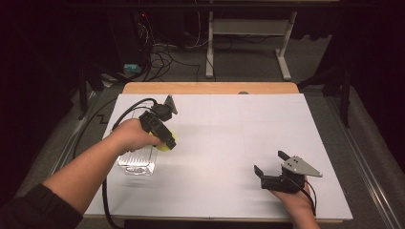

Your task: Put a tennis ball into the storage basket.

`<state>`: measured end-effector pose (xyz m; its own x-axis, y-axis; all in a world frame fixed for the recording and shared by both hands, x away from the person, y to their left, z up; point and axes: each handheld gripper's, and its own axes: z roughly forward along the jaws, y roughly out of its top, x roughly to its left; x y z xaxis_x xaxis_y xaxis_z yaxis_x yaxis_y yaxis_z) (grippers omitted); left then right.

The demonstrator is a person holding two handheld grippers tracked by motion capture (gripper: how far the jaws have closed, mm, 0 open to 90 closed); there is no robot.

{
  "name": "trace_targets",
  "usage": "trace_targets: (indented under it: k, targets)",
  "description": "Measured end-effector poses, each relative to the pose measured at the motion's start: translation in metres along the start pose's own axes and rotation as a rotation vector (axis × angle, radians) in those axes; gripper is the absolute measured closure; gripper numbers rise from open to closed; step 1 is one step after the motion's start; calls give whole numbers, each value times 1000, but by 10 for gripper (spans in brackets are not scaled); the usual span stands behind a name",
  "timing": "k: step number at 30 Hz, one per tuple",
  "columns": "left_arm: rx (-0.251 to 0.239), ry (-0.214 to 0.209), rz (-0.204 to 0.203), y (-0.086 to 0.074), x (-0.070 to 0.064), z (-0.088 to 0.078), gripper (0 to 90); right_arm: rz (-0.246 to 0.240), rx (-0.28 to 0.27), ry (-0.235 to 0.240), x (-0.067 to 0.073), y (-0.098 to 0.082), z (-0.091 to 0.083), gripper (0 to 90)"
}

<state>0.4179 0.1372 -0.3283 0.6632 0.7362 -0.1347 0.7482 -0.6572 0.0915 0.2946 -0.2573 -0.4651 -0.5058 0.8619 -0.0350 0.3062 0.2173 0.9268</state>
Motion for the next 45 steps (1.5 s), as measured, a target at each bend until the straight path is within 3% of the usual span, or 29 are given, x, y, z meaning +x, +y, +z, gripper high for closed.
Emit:
trace_targets:
  k: [12,45]
  targets:
    - [0,11,-32,-6,13,-13,270,1,5,3,0,0,0,3]
    - [12,39,-162,-40,65,-14,270,0,9,2,1,-1,1,3]
